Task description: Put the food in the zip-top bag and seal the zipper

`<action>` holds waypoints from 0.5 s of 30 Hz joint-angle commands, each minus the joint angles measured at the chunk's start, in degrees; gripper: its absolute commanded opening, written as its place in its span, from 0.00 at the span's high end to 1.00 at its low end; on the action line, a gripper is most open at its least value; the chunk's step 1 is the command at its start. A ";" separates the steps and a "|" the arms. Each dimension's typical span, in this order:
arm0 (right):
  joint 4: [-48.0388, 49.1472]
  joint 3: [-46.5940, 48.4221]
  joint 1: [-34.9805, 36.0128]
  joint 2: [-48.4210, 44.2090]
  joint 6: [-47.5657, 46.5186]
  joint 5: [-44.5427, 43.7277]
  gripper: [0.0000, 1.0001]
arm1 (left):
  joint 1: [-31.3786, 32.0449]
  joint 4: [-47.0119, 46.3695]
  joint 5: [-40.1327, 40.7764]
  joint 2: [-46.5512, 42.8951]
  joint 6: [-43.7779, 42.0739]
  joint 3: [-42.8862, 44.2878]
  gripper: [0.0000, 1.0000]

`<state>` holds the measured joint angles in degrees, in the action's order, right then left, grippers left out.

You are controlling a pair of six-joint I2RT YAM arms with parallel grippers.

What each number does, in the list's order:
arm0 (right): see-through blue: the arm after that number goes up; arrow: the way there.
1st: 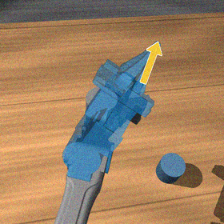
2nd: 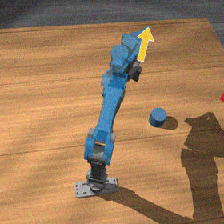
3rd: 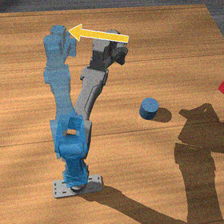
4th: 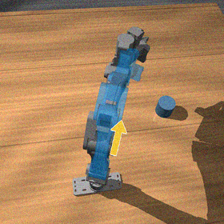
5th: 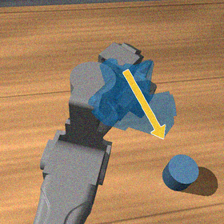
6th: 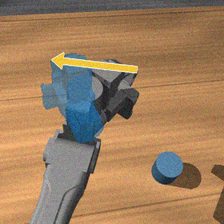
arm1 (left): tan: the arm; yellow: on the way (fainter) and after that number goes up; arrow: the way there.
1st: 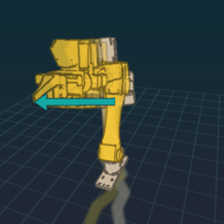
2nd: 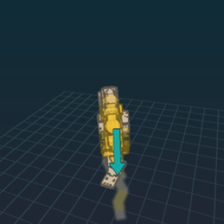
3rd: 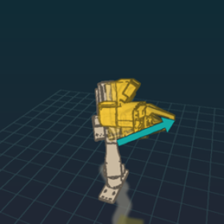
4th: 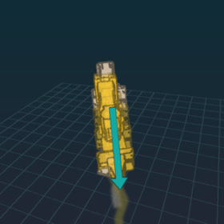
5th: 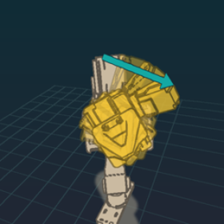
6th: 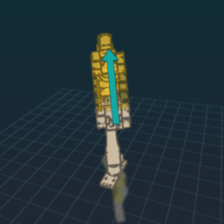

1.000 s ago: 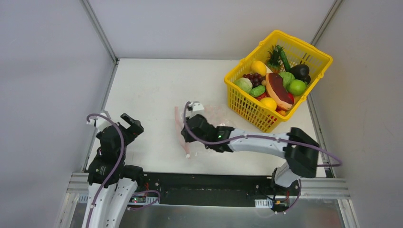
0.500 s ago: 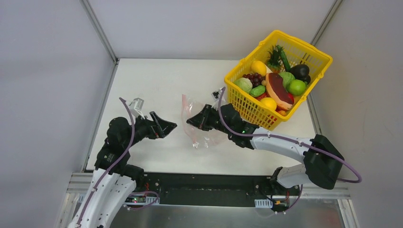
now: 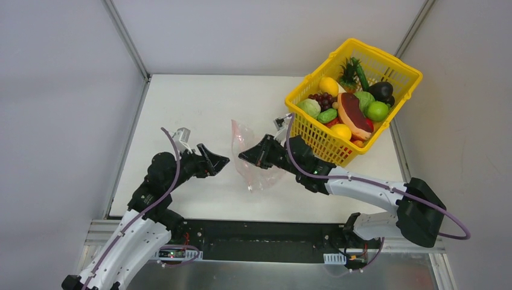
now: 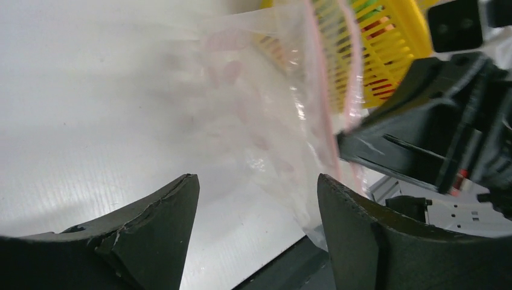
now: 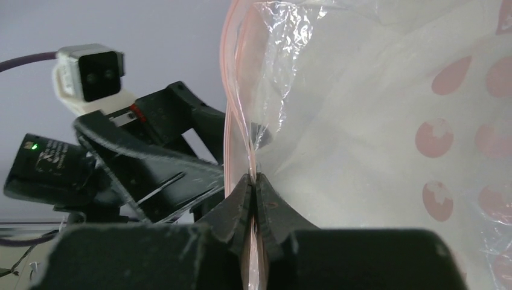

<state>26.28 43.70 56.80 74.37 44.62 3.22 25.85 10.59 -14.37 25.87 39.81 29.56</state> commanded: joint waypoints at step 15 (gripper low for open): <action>-3.91 0.86 4.95 -3.71 3.60 -12.45 0.94 | 0.26 -2.39 -0.53 2.14 3.16 -1.46 0.23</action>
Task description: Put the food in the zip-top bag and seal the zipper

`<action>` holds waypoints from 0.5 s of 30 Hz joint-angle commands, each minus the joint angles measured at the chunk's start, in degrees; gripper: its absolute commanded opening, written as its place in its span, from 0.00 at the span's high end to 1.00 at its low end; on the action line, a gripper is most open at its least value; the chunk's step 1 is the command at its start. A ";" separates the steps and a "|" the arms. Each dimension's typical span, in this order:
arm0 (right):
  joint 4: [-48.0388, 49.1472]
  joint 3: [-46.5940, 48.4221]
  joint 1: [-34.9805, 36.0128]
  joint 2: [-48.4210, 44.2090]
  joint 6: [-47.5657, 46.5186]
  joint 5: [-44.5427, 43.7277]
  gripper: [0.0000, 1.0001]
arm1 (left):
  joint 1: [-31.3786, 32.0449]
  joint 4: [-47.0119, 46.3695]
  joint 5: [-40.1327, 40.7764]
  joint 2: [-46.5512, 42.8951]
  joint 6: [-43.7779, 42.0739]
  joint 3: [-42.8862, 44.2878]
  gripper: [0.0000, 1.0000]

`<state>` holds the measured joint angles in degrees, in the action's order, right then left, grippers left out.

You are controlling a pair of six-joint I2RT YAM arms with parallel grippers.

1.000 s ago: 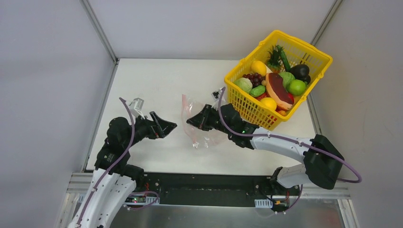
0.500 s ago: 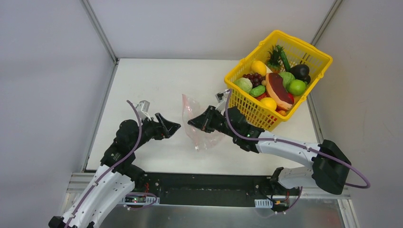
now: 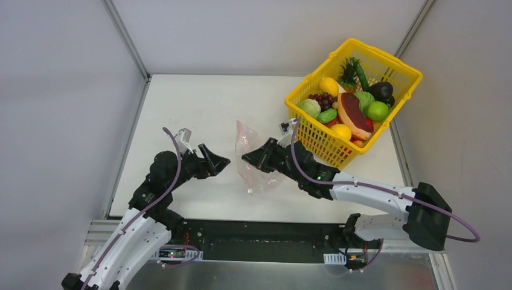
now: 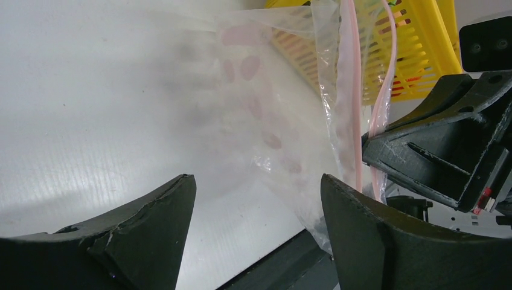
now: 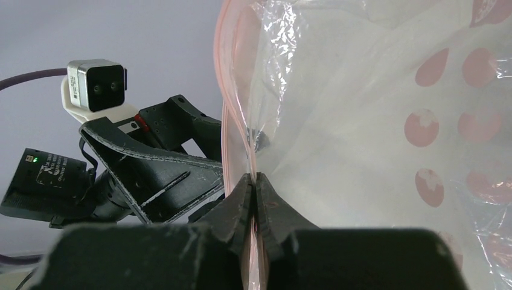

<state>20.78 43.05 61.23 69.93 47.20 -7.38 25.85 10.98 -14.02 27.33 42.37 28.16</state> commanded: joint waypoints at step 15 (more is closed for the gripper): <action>2.55 5.89 0.66 5.78 -0.35 -2.39 0.94 | 0.26 -0.03 -3.10 1.68 -5.27 0.88 0.40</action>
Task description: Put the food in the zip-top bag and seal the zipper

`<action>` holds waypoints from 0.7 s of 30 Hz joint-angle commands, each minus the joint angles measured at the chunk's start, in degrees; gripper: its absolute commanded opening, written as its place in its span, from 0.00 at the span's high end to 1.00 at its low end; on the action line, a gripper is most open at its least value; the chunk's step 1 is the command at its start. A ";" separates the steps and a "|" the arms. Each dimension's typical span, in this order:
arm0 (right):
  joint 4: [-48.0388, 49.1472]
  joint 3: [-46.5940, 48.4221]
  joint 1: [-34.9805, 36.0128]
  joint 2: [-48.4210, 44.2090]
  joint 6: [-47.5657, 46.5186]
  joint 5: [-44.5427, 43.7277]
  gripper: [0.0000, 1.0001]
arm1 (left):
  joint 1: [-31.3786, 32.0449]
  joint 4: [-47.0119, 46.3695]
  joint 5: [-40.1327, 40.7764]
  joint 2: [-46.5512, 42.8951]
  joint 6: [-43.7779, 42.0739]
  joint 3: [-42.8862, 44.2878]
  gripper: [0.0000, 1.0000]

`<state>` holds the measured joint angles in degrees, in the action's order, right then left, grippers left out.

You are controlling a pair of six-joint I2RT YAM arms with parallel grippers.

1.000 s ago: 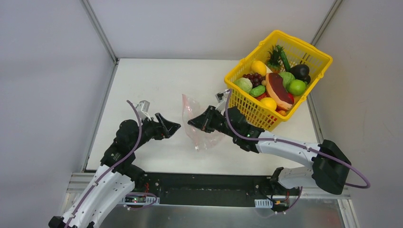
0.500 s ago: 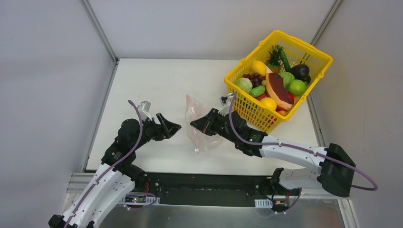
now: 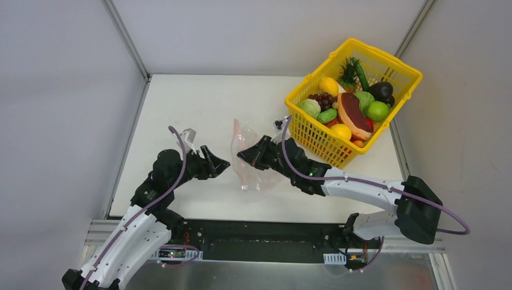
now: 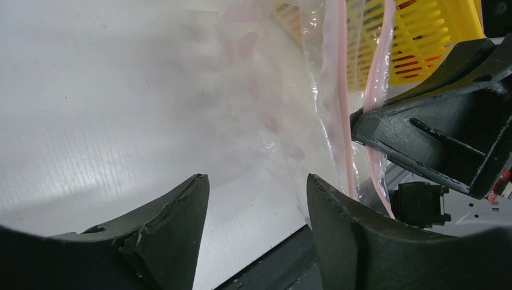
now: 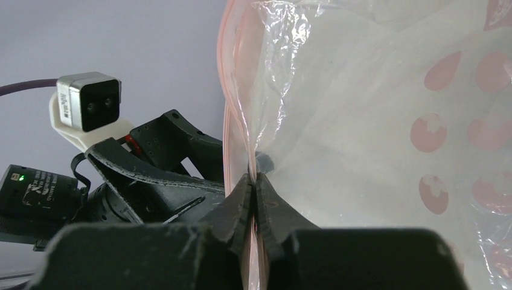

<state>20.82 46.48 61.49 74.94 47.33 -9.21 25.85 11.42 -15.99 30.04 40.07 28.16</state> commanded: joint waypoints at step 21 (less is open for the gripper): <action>2.60 -0.51 0.37 -3.71 -8.31 -1.97 0.92 | 0.33 -15.24 -2.97 -8.49 10.25 -7.26 0.25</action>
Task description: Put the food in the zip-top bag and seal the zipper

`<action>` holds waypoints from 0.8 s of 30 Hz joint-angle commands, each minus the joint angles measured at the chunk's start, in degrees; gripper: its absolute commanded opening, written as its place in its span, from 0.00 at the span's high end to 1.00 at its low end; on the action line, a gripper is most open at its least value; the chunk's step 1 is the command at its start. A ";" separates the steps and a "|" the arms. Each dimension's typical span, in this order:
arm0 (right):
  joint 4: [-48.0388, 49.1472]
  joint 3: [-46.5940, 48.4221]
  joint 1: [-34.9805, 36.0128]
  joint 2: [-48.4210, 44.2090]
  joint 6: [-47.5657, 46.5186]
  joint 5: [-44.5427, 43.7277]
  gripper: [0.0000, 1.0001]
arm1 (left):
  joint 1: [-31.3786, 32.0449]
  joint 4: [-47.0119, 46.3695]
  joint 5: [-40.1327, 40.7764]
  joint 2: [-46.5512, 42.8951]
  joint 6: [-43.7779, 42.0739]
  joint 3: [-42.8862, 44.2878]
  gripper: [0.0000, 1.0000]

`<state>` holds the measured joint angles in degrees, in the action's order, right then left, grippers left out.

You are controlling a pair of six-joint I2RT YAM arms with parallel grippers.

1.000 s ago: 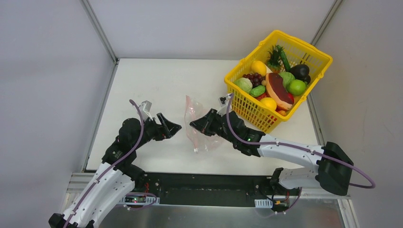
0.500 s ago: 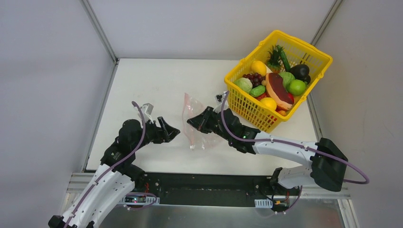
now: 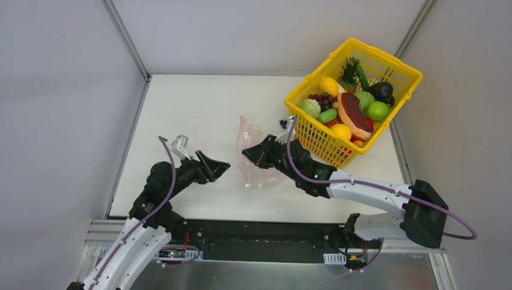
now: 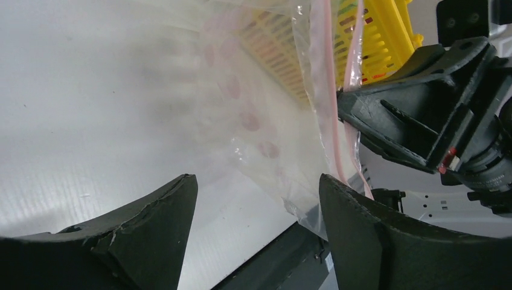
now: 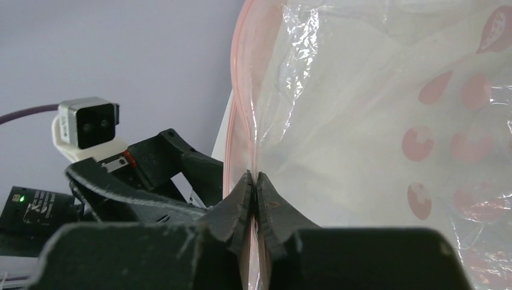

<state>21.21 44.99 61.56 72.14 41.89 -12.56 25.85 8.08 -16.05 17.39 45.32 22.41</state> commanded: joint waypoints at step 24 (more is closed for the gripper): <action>10.47 0.54 -1.58 4.29 -0.87 11.61 0.92 | 1.83 -11.21 -6.17 17.45 -1.76 4.85 0.74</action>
<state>25.50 44.99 60.69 76.25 39.88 -4.19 27.07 -3.64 -22.04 34.54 46.59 24.21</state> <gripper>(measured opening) 0.080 0.292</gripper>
